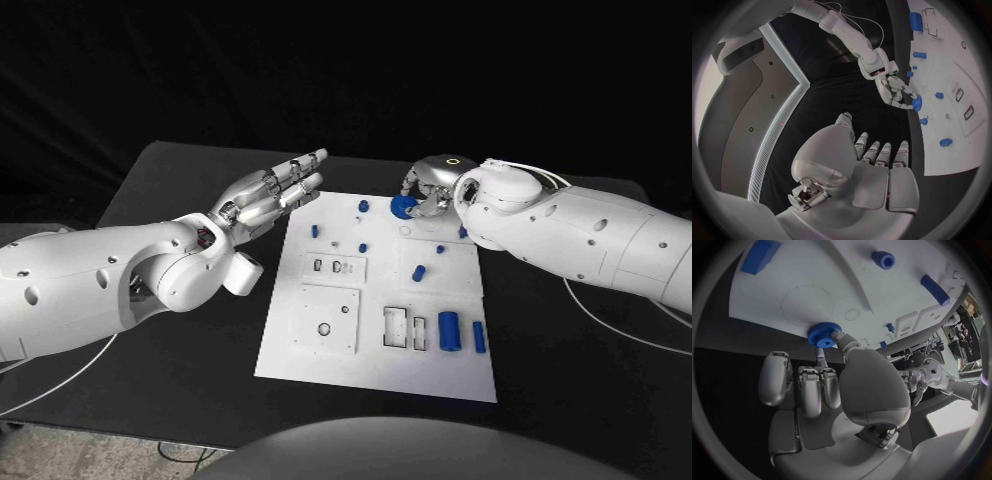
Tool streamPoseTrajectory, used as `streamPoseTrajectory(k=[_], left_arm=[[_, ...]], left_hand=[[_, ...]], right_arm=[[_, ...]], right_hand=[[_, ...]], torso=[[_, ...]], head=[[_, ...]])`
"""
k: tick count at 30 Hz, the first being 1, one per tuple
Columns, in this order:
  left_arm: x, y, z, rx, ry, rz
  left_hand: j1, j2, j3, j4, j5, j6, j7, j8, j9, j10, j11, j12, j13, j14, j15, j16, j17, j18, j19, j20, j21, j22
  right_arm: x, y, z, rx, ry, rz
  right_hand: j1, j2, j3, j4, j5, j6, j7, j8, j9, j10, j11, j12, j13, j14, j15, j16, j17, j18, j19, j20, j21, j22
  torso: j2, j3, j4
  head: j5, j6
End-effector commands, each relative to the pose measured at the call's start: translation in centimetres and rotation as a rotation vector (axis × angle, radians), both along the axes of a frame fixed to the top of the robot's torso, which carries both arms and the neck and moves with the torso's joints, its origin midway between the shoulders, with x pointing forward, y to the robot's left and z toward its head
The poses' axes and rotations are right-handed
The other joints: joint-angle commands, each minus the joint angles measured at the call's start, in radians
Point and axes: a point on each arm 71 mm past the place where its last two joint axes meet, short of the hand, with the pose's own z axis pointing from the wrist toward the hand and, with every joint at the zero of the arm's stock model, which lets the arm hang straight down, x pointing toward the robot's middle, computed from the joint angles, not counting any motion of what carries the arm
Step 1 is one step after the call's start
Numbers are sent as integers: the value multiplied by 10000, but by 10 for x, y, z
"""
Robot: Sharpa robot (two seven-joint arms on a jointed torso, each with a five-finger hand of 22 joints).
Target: Assemble the parts on the task board
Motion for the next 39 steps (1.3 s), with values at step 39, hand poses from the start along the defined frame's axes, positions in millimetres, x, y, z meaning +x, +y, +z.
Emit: streamPoseTrajectory(k=[39], left_arm=[[-2,3,0,-102,-19,-78]], left_hand=[[121,-17,68,-55,86,117,230,83,31,61,16,44,31,-6,78,-37,-17,99,45,69,71,24]], right_arm=[[-24,1,12,475,977,388]], right_hand=[[-343,-9,-97,53,523,935,-35,536,757,1021,118,38,2635,1027,69,33,2633,-77,157,96,85,1635]], torso=[[-8,-4,-15]], head=[[169,2]])
